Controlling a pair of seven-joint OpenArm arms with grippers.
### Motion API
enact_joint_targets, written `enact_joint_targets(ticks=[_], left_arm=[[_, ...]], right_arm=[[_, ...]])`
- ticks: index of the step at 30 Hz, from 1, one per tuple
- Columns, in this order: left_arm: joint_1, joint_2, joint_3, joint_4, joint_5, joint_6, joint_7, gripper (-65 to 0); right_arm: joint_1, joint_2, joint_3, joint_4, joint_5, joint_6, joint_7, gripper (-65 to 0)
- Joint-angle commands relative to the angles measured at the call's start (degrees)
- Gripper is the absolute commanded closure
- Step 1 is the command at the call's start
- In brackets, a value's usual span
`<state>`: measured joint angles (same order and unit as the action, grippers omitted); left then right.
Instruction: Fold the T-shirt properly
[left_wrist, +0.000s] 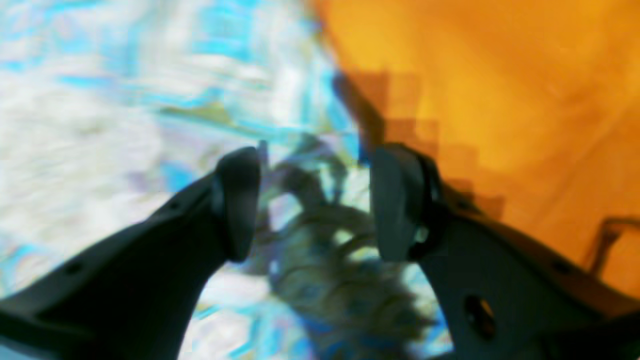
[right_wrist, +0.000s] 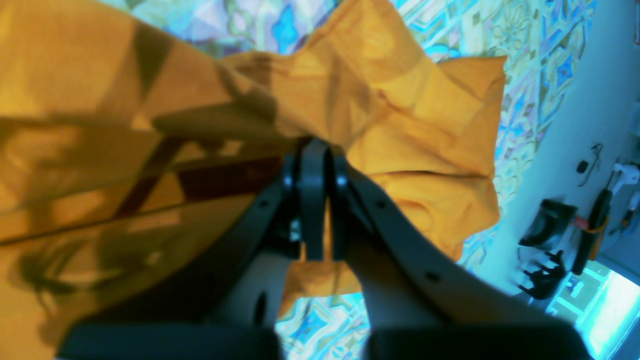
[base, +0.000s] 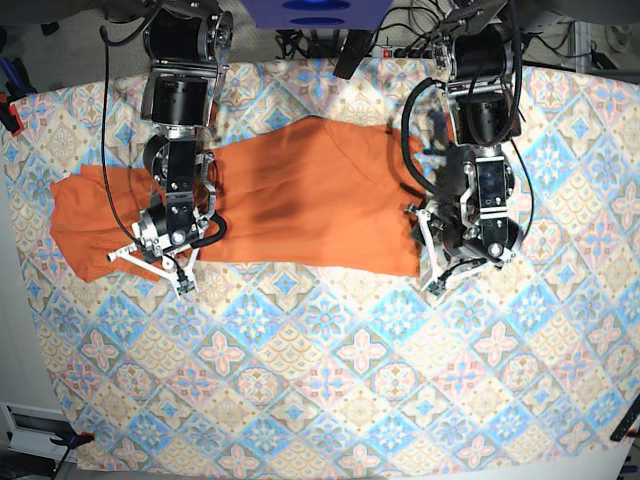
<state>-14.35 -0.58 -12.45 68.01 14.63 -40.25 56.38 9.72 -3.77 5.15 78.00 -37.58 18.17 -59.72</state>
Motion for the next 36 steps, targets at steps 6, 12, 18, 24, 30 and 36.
enact_joint_targets(ticks=[6,12,18,24,30,36], left_arm=[[-2.57,-0.08,0.62,-1.94,-6.06,0.25,-0.42,-35.0],[-2.49,0.18,1.24,-1.94,-9.75,0.25,2.13,-35.0],[-1.26,-0.17,8.45,-1.94,-14.68,0.25,2.48,-33.9],[-0.9,-0.17,8.8,-2.03,-15.29,0.25,2.13,-20.3],[-0.9,-1.57,8.71,-2.03,-15.38,0.25,2.04,-11.1],[0.06,-2.28,8.71,-1.24,-16.17,0.25,2.04,-8.3]], right_arm=[[1.23,0.3,-0.18,0.99,-0.88,-0.28,0.25,-0.2],[1.23,0.3,-0.27,0.99,-0.88,-0.28,0.25,-0.2],[1.23,0.3,-0.27,0.99,-0.88,-0.28,0.25,-0.2],[1.05,0.3,-0.27,0.99,-0.88,-0.28,0.25,-0.2],[0.17,0.39,-0.27,1.17,-0.88,-0.28,0.25,-0.2],[0.09,0.39,0.17,1.61,-0.88,-0.28,0.25,-0.1]])
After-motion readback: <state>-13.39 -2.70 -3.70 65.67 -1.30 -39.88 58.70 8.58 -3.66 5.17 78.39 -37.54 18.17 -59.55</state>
